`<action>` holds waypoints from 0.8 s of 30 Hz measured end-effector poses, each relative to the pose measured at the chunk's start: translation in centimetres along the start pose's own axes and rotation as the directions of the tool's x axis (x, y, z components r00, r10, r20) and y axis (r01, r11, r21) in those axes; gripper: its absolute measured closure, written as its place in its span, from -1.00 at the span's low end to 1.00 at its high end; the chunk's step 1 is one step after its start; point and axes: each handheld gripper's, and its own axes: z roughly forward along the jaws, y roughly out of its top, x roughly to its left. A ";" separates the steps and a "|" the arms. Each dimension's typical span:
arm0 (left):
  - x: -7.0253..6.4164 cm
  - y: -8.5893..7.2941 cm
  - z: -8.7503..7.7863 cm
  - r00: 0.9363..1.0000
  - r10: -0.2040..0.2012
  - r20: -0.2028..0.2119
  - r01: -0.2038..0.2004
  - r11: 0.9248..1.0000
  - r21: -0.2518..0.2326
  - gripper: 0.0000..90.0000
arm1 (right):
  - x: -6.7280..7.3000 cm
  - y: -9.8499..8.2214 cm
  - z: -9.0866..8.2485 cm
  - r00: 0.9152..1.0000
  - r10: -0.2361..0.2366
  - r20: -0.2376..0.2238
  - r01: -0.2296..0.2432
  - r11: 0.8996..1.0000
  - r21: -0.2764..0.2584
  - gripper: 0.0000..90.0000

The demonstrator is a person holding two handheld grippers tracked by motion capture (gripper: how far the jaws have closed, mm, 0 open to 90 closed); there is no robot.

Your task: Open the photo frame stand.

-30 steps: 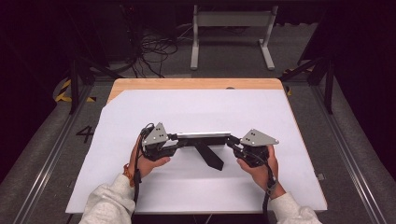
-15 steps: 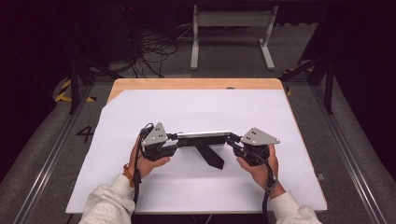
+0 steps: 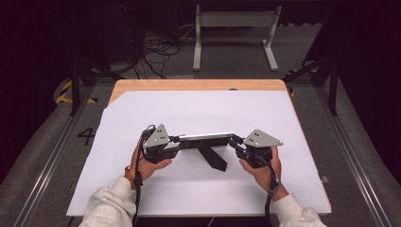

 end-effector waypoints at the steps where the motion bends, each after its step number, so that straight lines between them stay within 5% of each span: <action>1: 0.0 0.0 0.0 1.000 -0.001 0.001 0.001 1.000 0.000 0.61 | 0.0 0.0 0.0 1.000 0.001 -0.001 -0.001 1.000 0.000 0.76; 24: -0.4 -0.2 -0.3 1.000 -0.001 0.004 0.001 1.000 -0.002 0.64 | -0.1 0.0 0.3 1.000 0.000 -0.012 0.000 1.000 0.001 0.75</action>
